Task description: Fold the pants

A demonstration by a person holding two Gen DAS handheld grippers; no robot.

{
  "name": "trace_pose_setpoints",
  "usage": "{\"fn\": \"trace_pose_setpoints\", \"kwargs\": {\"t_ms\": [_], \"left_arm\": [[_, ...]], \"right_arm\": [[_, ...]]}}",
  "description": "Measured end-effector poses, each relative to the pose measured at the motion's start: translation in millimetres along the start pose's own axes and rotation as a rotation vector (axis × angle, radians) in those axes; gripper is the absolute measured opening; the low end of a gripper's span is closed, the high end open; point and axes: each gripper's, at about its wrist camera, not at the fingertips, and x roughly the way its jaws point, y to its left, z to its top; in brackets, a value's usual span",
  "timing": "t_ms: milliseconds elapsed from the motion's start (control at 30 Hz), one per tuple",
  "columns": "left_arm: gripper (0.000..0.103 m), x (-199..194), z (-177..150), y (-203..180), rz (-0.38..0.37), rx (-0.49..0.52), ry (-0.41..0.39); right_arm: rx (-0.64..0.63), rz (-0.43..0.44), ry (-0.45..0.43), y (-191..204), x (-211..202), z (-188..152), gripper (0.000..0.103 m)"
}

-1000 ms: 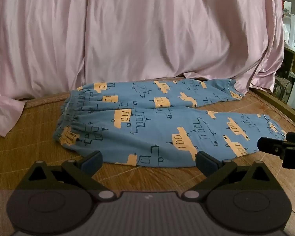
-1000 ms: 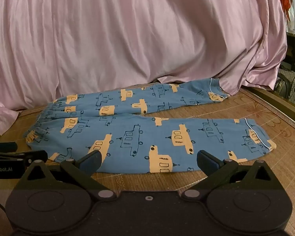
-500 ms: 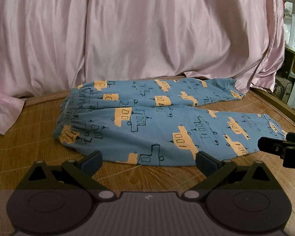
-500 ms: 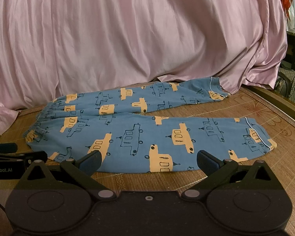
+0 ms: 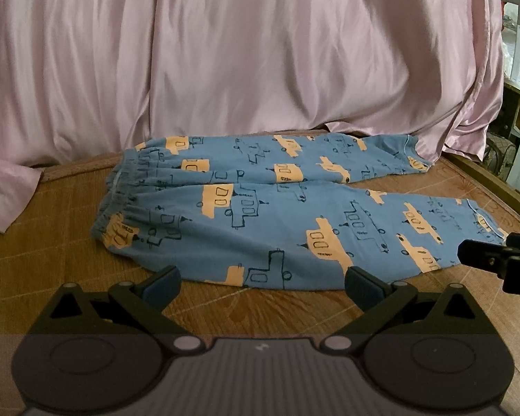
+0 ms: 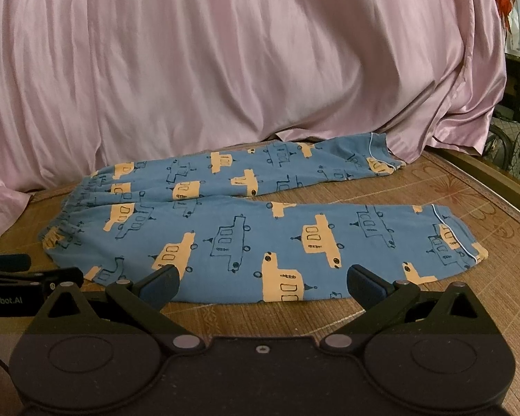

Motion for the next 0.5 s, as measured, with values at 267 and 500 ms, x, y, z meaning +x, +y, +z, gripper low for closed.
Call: {"fn": "trace_pose_setpoints", "kwargs": {"t_ms": [267, 500], "left_arm": [[0.103, 6, 0, 4, -0.006, -0.011, 0.011], [0.103, 12, 0, 9, -0.019, -0.027, 0.023]], "right_arm": [[-0.008, -0.009, 0.01, 0, 8, 1, 0.102], [-0.012, -0.021, 0.026, 2, 13, 0, 0.103]]}}
